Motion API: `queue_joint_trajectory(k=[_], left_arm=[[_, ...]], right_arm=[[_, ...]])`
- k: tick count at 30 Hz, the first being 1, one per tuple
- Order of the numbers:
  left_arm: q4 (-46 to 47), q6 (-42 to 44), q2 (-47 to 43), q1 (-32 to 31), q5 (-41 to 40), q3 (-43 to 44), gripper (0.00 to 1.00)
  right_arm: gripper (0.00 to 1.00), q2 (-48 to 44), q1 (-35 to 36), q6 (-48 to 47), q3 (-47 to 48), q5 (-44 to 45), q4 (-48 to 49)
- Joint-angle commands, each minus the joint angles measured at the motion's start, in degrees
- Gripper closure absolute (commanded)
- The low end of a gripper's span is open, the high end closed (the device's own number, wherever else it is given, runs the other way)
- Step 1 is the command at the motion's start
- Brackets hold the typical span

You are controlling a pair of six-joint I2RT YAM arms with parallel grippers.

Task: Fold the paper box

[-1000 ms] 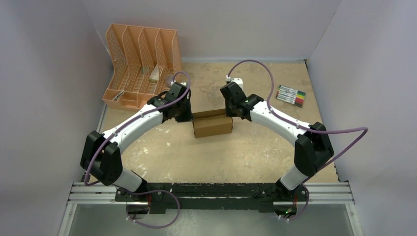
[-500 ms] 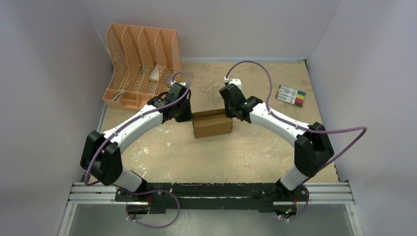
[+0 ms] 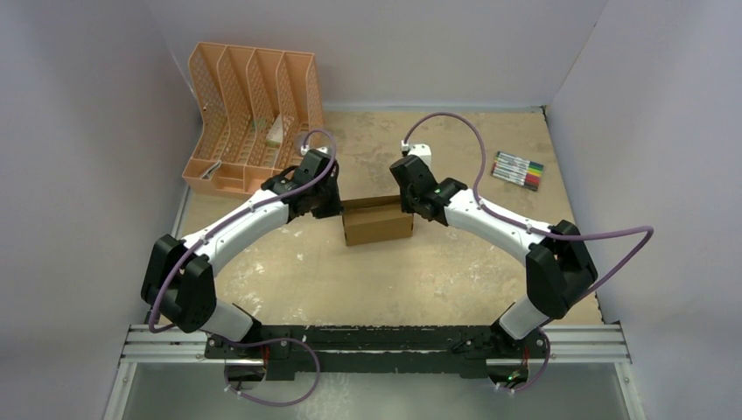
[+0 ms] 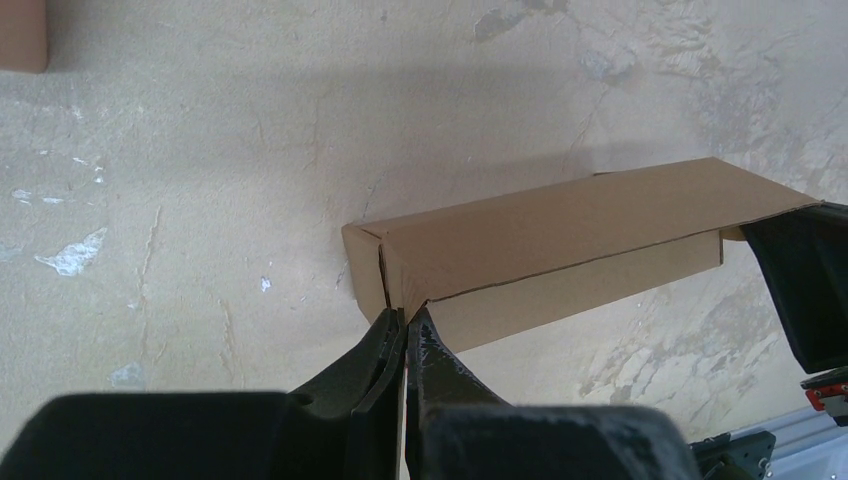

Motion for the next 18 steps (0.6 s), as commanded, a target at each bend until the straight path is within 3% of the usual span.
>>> queue_joint_trajectory(k=[1, 18], left_arm=[[1.74, -2.78, -1.47, -0.79, 0.22, -0.7, 1.0], [6.98, -1.75, -7.19, -2.69, -2.86, -12.48, 1.0]], right_arm=[[1.0, 0.73, 1.92, 2.41, -1.4, -2.39, -2.46], [1.0, -7.1, 3.56, 6.34, -10.27, 0.16, 4.89]])
